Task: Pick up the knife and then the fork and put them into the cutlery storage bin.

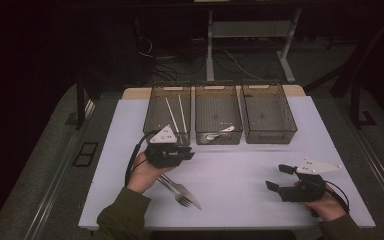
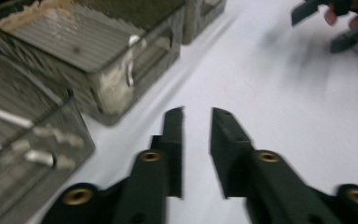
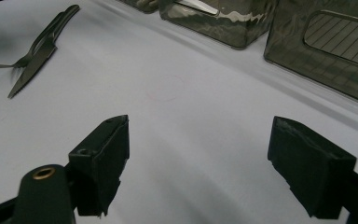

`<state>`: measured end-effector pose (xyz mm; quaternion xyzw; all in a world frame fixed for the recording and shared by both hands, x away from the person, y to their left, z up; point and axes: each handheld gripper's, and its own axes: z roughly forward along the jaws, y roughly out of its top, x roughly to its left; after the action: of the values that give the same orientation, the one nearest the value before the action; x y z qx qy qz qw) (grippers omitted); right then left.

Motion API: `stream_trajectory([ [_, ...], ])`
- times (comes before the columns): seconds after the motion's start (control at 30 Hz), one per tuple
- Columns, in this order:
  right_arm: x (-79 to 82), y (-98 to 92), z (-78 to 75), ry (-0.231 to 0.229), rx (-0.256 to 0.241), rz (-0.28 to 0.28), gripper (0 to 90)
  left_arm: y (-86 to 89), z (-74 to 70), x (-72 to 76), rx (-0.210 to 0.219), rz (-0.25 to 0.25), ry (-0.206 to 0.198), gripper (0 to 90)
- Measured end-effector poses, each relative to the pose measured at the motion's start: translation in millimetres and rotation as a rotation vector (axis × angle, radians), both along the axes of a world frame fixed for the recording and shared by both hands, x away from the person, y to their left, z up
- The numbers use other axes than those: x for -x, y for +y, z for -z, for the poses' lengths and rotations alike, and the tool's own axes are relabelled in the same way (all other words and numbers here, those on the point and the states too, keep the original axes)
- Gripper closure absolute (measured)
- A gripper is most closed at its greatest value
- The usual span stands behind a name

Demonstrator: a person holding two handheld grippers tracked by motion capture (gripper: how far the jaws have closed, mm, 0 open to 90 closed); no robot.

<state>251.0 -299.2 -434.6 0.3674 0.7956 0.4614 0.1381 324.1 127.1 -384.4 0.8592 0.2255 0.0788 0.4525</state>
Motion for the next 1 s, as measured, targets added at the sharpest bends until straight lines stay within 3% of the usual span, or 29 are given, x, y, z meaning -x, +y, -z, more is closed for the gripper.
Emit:
stream_trajectory([
  [0.1,0.4,0.3,-0.5,0.001,-0.003,0.002,20.5,8.2,6.1,11.2,-0.023,0.003,0.006,88.7],
  [0.27,0.0,1.4,-0.4,-0.003,0.000,-0.004,20.5,19.0,21.0,27.5,-0.081,0.009,0.027,88.9],
  [0.5,0.5,0.6,-0.7,-0.005,0.001,0.000,20.5,26.1,40.3,44.6,-0.121,0.026,0.072,88.9],
  [0.77,0.7,0.8,-0.8,-0.006,0.003,0.002,20.5,18.4,51.0,48.2,-0.207,0.071,0.078,88.9],
  [1.0,0.9,1.2,-0.9,-0.005,0.004,-0.001,20.5,14.4,55.3,49.1,-0.224,0.085,0.086,89.0],
])
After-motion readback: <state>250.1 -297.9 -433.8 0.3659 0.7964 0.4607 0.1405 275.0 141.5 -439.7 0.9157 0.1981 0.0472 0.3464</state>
